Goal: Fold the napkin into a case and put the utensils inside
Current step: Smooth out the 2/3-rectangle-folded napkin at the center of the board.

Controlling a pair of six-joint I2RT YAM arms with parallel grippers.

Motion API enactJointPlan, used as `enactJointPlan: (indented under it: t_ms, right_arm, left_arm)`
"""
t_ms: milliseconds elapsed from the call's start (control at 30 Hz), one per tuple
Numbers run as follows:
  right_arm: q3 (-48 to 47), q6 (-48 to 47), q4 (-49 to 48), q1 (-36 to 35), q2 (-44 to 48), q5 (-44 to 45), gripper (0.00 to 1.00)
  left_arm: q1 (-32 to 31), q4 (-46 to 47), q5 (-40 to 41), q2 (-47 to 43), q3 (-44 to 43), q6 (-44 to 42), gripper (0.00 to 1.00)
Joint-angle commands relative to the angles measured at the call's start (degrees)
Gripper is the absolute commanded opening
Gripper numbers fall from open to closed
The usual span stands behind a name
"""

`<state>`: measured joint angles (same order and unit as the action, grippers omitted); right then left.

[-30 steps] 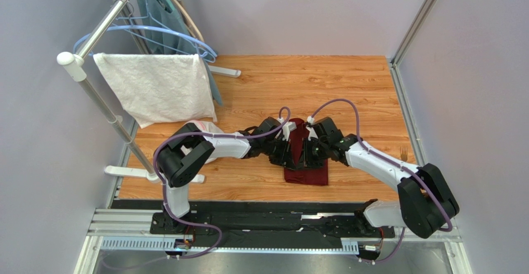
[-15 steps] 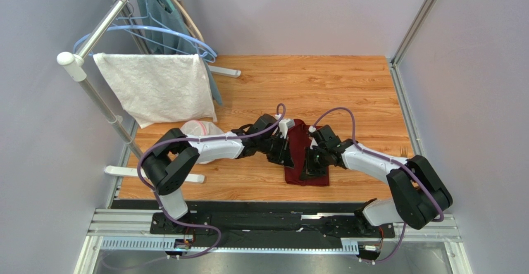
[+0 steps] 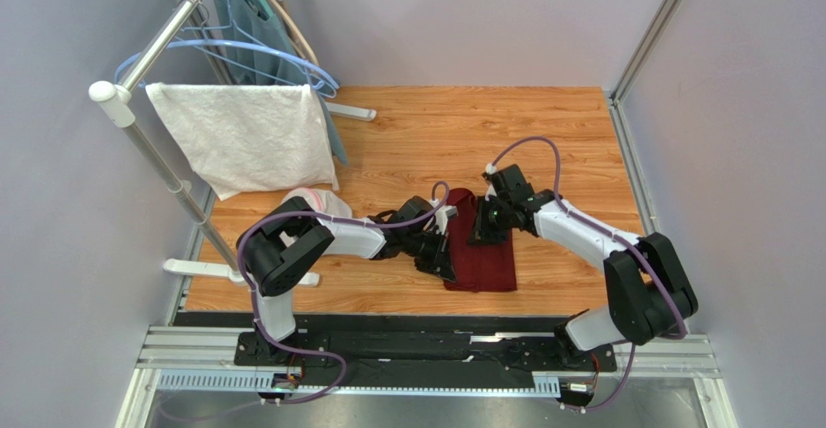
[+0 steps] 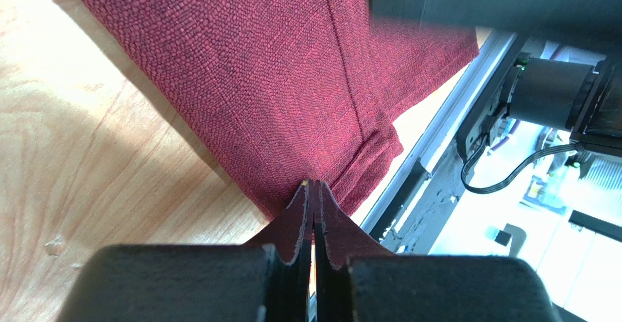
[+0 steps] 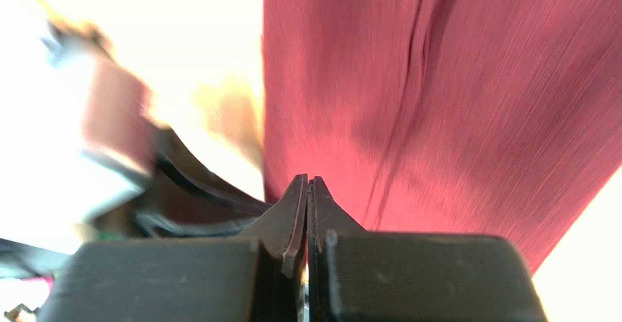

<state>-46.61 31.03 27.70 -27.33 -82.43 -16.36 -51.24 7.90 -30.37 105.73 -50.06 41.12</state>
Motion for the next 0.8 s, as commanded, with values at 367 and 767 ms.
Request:
enactJointPlan:
  t_ms: [367,767]
  right_arm:
    - [-23.26,-7.03,1.82,6.50,-21.87,3.53,0.00]
    - [-28.01,-9.58,2.71,10.98,-27.78,4.58,0.00]
  left_arm:
    - [-0.26,0.53,1.10,-0.26,-0.39,-0.52,0.01]
    - [-0.26,-1.21,1.36,-1.05,-2.13,-2.01,0.07]
